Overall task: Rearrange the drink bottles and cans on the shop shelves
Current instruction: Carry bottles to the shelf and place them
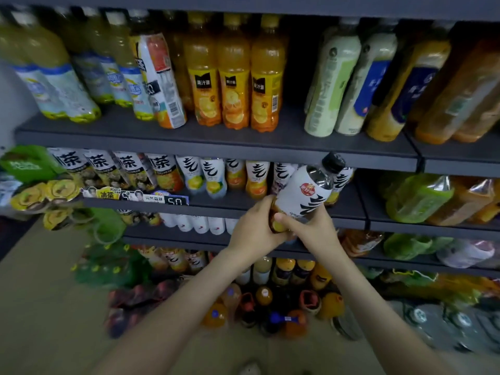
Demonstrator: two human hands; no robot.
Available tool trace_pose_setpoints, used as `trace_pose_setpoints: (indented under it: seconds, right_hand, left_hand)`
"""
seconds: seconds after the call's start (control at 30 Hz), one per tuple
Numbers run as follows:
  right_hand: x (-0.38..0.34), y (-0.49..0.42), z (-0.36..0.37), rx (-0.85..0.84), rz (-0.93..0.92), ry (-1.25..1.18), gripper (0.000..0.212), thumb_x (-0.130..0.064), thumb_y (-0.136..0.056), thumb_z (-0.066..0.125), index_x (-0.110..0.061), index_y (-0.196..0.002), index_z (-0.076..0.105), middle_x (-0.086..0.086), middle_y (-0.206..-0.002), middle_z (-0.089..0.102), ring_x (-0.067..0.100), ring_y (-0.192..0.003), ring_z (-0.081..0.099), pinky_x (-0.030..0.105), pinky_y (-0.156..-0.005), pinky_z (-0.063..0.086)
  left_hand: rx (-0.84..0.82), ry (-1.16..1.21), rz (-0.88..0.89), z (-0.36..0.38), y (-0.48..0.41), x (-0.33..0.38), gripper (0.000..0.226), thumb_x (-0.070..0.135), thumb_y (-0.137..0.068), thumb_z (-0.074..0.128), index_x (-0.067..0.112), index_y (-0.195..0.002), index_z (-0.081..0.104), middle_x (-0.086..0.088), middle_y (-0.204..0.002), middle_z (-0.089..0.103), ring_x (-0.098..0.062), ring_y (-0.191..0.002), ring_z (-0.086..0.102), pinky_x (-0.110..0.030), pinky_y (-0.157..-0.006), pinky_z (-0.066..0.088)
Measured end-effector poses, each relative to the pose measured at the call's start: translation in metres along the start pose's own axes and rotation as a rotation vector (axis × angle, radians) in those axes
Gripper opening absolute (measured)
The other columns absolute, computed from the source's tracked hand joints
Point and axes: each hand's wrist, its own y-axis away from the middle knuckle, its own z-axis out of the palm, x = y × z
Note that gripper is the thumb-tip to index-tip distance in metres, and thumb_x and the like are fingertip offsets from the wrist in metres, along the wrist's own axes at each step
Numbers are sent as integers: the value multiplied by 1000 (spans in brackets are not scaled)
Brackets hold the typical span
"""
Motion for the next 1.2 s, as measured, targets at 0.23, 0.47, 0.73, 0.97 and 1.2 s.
trace_pose_setpoints:
  seconds: [0.23, 0.47, 0.73, 0.97, 1.2]
  right_hand:
    - [14, 9, 10, 7, 157, 53, 55, -33, -72, 80, -26, -120, 54, -14, -108, 65, -2, -94, 60, 16, -71, 48]
    - [28, 20, -10, -81, 288, -26, 48, -39, -75, 77, -21, -116, 62, -4, -110, 69, 11, -95, 67, 32, -76, 58]
    - [54, 36, -54, -82, 279, -57, 44, -27, -74, 81, -26, -114, 62, -8, -106, 70, 8, -97, 66, 32, -81, 57]
    - [83, 21, -116, 272, 231, -50, 53, -19, -74, 81, -16, -119, 55, -6, -106, 67, 10, -96, 63, 20, -74, 51]
    - [112, -24, -170, 325, 188, 18, 63, -13, -76, 78, -19, -129, 45, -5, -112, 64, 9, -99, 60, 16, -75, 49]
  left_hand:
    - [-209, 66, -81, 11, 12, -23, 62, 48, -74, 73, 24, -123, 43, 2, -115, 62, -19, -103, 59, -36, -81, 50]
    - [-374, 278, -107, 18, 8, -27, 64, 56, -63, 75, 35, -120, 57, 13, -109, 66, -4, -100, 61, -35, -91, 51]
    - [-515, 256, -64, 61, 0, -9, 78, 54, -58, 74, 38, -130, 47, 15, -125, 59, -4, -114, 55, -36, -98, 47]
    - [-340, 117, -58, 108, -32, 22, 51, 31, -90, 62, 27, -136, 42, 4, -134, 53, -14, -121, 52, -29, -97, 44]
    - [163, 72, -290, 158, -77, 40, 39, 29, -93, 56, 9, -127, 49, -8, -119, 61, -24, -102, 61, -27, -74, 43]
